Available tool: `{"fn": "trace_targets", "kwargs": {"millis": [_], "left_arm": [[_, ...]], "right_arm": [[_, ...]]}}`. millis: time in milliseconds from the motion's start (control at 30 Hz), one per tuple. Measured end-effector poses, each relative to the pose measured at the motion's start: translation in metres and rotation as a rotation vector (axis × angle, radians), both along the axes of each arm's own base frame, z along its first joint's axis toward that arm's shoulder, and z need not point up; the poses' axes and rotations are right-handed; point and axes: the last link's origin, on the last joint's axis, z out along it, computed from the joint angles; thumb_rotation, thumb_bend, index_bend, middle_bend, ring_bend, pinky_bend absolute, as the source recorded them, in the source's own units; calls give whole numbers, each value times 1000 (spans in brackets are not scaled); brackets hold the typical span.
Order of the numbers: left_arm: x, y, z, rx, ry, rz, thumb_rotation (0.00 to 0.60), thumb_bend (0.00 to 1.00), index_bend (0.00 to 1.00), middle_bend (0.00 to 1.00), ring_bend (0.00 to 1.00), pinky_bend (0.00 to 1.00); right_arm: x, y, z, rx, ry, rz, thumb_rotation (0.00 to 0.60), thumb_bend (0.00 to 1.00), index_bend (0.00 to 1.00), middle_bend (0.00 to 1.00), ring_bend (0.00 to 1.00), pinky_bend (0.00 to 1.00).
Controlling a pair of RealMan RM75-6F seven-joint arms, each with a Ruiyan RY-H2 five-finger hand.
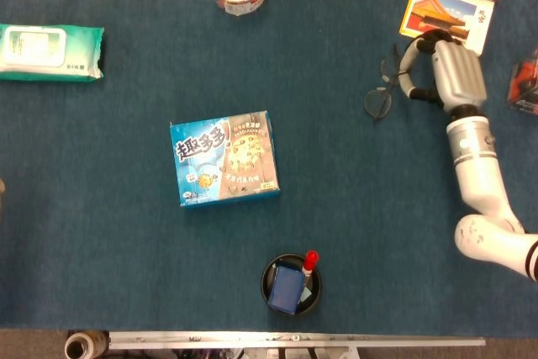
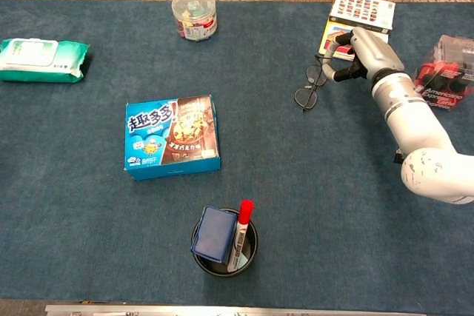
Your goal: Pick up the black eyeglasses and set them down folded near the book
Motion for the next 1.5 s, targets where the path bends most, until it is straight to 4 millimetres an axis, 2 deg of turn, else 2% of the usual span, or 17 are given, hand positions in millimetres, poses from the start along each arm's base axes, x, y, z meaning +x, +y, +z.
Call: {"fn": "trace_targets", "kwargs": {"millis": [333, 400, 667, 767, 1000, 1200, 1500], "left_arm": [[0, 0, 0, -2, 3, 1, 600, 485, 525, 449, 371, 458], [0, 0, -1, -4, 5, 1, 600, 485, 525, 449, 371, 458], [-1, 1, -2, -8, 10, 3, 600, 484, 525, 449, 371, 458], [-1, 1, -2, -9, 11, 4, 600, 485, 525, 449, 371, 458], [-1, 1, -2, -9, 11, 4, 600, 485, 525, 449, 371, 458], [-1, 1, -2, -9, 10, 4, 600, 485, 524, 449, 371, 458], [-1, 1, -3, -13, 14, 7, 600, 485, 525, 449, 371, 458]], "right_arm": [[4, 2, 3, 1, 4, 44, 600, 392, 642, 406, 202, 243], [5, 3, 6, -1, 7, 55, 600, 389, 606, 399, 205, 243], [7, 6, 13, 10, 76, 107, 600, 378, 337, 334, 181, 244], [6, 8, 15, 21, 114, 130, 600, 373, 285, 304, 162, 234], [5, 13, 17, 46, 191, 180, 600, 363, 236, 250, 122, 201], [0, 18, 21, 63, 272, 224, 600, 362, 235, 201, 82, 174], [-4, 26, 27, 94, 391, 264, 600, 370, 235, 134, 14, 73]]}}
